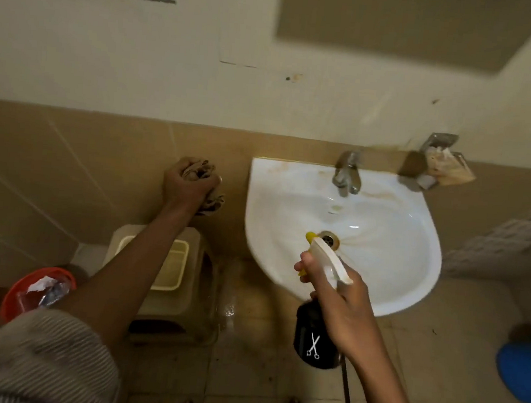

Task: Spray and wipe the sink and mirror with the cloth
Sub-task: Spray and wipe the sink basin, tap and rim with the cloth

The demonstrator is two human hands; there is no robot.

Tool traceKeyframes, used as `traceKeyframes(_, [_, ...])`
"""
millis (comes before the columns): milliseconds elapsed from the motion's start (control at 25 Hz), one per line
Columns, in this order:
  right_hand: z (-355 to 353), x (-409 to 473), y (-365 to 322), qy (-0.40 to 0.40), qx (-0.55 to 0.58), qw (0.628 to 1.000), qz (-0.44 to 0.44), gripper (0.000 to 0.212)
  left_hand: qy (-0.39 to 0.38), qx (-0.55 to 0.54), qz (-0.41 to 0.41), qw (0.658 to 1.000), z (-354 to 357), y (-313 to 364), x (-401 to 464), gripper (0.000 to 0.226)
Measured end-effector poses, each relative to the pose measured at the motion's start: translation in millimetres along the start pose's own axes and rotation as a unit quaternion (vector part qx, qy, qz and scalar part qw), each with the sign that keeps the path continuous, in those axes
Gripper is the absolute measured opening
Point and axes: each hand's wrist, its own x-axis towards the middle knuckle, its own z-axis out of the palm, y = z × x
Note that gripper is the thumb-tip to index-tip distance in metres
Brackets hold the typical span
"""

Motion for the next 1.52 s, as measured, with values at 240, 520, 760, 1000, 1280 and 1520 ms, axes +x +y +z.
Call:
traceKeyframes(240, [-34.7, 56.5, 23.1, 0.016, -0.031, 0.999, 0.011, 0.037, 0.045, 0.124, 0.104, 0.986, 77.8, 10.1, -24.0, 0.036])
traceKeyframes(520, [-70.1, 108.9, 53.1, -0.001, -0.029, 1.000, -0.007, 0.041, 0.009, 0.207, 0.161, 0.965, 134.4, 1.9, -13.9, 0.073])
traceKeyframes(760, [-71.7, 132.0, 67.2, 0.007, 0.004, 1.000, -0.021, 0.038, -0.055, 0.275, 0.225, 0.933, 181.8, -17.3, 11.6, 0.060])
traceKeyframes(1000, [-81.2, 153.1, 75.0, 0.062, -0.003, 0.998, -0.005, 0.035, -0.134, 0.323, 0.257, 0.901, 230.0, -25.8, 21.6, 0.056])
traceKeyframes(1280, [-64.0, 209.3, 52.9, 0.070, -0.021, 0.997, 0.005, 0.039, -0.142, 0.405, 0.308, 0.849, 258.7, -35.9, 41.4, 0.049])
traceKeyframes(1520, [-56.5, 215.3, 58.6, 0.073, -0.021, 0.997, -0.013, 0.032, -0.261, 0.482, 0.378, 0.746, 288.8, -48.2, 31.9, 0.046])
